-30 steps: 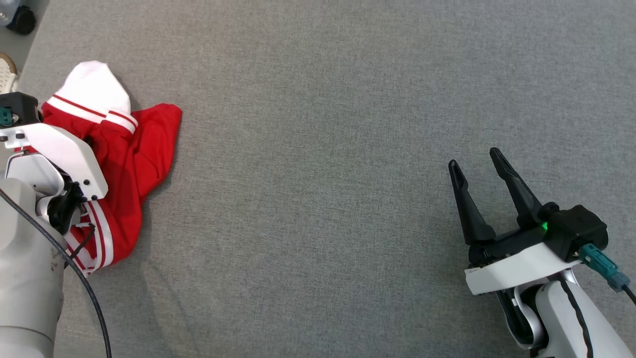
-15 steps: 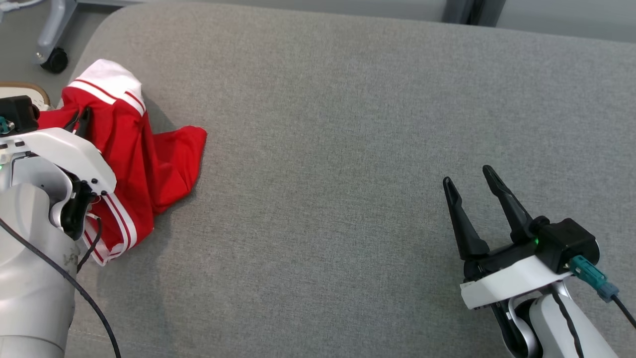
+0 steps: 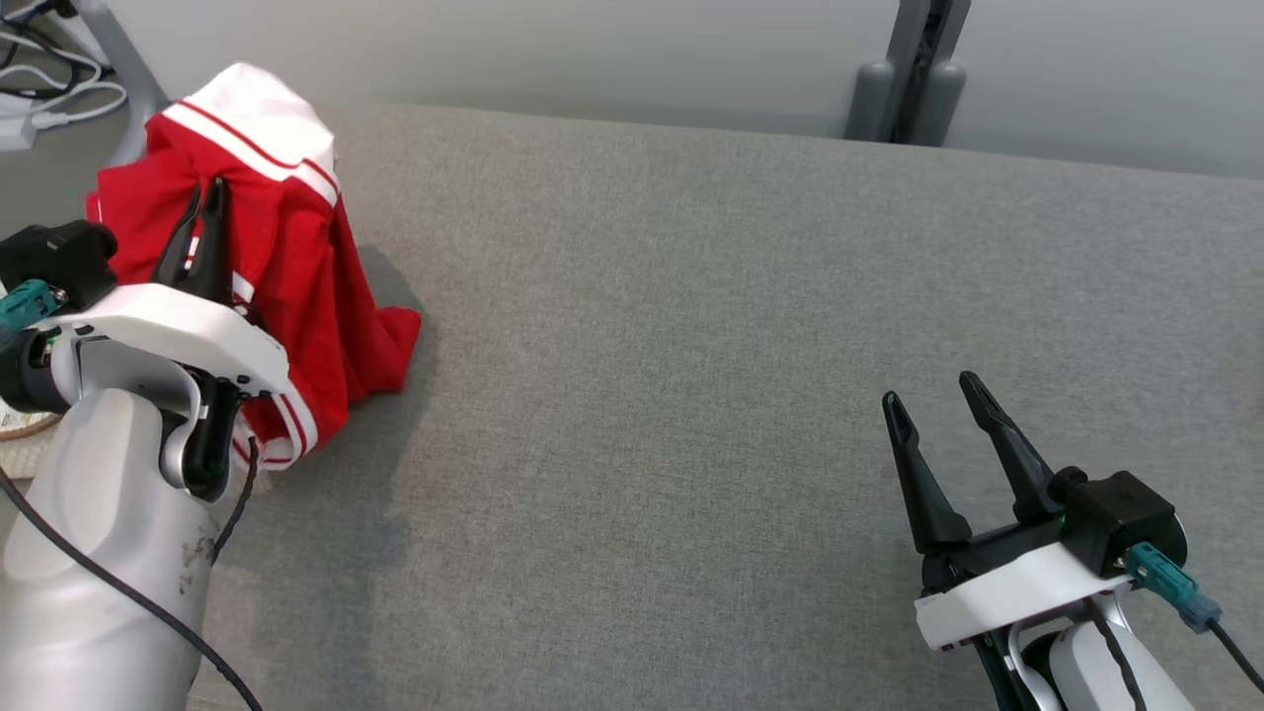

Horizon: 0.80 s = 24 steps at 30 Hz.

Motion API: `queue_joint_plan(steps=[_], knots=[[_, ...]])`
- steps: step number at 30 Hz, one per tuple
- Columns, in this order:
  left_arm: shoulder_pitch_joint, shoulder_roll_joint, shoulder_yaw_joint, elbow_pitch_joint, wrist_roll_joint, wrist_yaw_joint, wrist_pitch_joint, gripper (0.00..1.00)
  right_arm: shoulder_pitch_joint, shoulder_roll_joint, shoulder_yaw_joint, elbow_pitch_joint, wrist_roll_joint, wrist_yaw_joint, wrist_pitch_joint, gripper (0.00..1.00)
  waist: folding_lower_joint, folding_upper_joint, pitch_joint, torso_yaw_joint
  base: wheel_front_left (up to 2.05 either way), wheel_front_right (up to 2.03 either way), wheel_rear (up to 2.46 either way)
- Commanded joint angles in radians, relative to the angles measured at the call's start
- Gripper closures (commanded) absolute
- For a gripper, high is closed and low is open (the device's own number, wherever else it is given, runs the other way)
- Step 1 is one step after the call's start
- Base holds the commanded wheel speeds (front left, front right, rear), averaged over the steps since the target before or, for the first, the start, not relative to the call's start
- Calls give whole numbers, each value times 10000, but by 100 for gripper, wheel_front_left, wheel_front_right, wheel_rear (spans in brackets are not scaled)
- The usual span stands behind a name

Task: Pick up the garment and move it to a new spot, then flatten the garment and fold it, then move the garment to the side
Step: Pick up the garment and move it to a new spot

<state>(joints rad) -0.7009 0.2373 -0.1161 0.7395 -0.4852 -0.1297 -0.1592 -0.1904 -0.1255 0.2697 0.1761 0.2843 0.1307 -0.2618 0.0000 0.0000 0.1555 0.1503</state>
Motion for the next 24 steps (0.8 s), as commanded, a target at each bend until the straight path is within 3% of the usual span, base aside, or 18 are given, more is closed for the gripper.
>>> queue_joint_plan(steps=[1, 15, 24], knots=[[108, -27, 2, -256, -89, -10, -144, 100, 136, -3, -48, -1, -51, 3, -41, 0, 0, 0, -167, -122, 0, 0, 0], [1157, -873, -424, -3581, -297, 158, -529, 100, 307, 15, -800, -213, -238, 3, -43, 0, 0, 0, -737, -1055, 0, 0, 0], [1745, -1573, -1165, -4647, -528, 437, -313, 100, 248, 98, -1602, -489, -205, 3, -41, 0, 0, 0, -882, -1986, 0, 0, 0]])
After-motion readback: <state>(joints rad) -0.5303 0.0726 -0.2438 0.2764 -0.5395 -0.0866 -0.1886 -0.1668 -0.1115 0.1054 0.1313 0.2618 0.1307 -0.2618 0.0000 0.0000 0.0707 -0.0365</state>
